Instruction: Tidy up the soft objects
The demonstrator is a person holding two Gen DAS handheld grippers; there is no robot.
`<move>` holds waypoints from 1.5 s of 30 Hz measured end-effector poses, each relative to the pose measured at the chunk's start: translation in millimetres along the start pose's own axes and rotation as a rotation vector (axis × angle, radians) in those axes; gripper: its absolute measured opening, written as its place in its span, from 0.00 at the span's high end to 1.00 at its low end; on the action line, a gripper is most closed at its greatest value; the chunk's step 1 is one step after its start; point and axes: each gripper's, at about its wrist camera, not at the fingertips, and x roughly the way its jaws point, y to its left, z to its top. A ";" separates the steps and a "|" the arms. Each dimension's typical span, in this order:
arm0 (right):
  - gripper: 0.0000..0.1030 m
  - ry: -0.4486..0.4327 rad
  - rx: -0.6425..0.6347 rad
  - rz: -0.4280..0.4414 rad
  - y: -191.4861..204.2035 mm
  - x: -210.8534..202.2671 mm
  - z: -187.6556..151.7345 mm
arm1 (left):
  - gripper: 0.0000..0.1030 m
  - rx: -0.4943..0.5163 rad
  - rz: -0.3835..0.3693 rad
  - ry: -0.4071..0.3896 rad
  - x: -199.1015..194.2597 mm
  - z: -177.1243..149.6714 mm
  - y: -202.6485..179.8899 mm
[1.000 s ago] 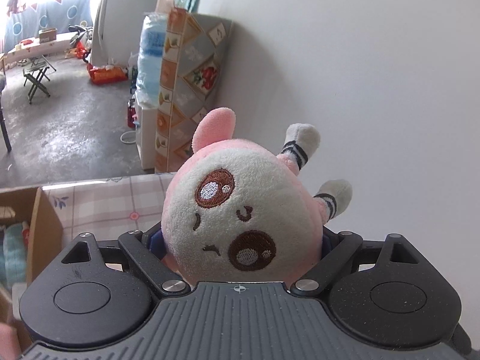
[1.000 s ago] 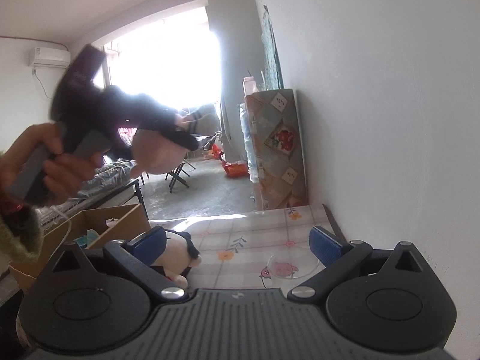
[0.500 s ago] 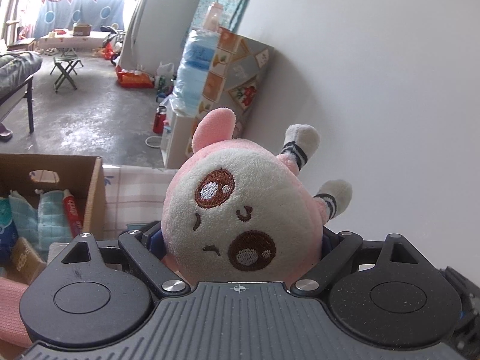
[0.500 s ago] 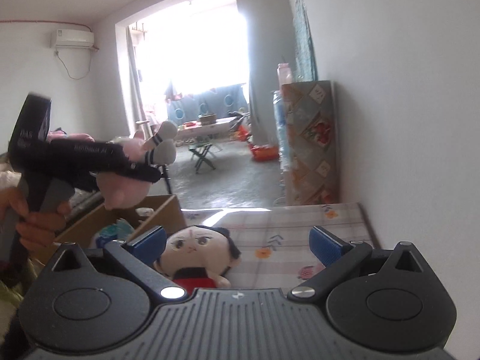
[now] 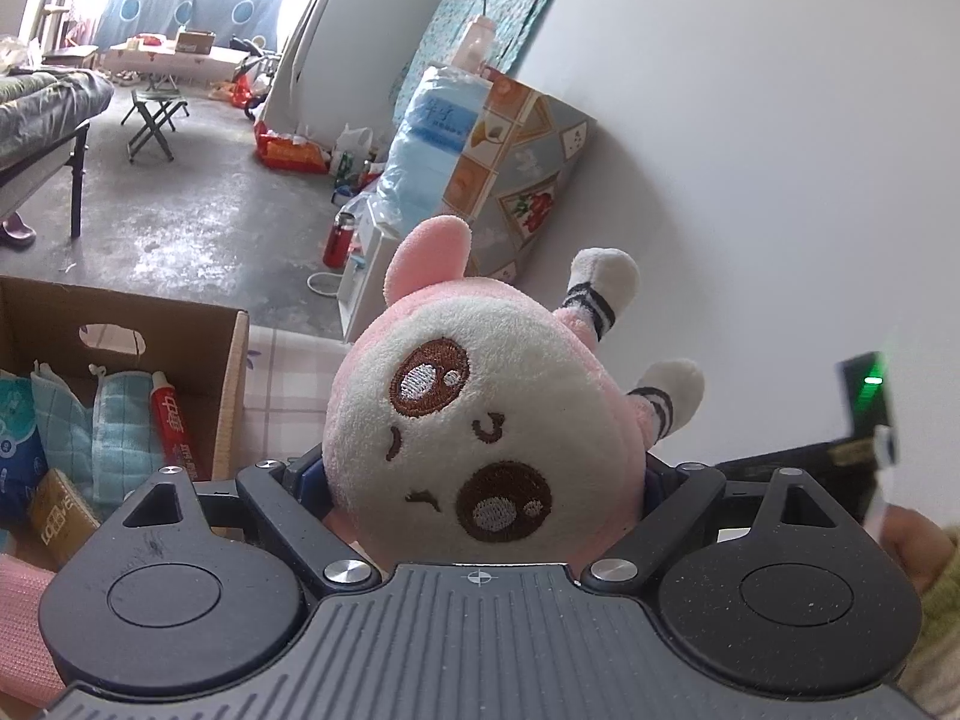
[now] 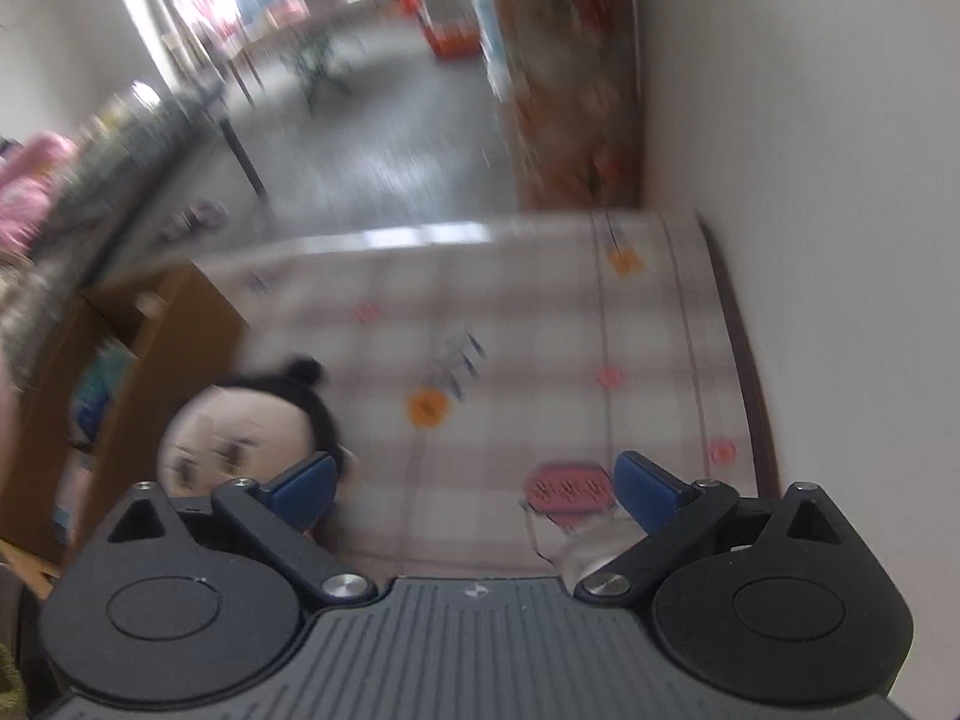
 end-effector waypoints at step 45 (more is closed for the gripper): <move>0.16 0.147 0.062 0.069 14.0 14.7 -34.4 | 0.13 -0.036 0.002 0.022 6.2 -3.0 19.6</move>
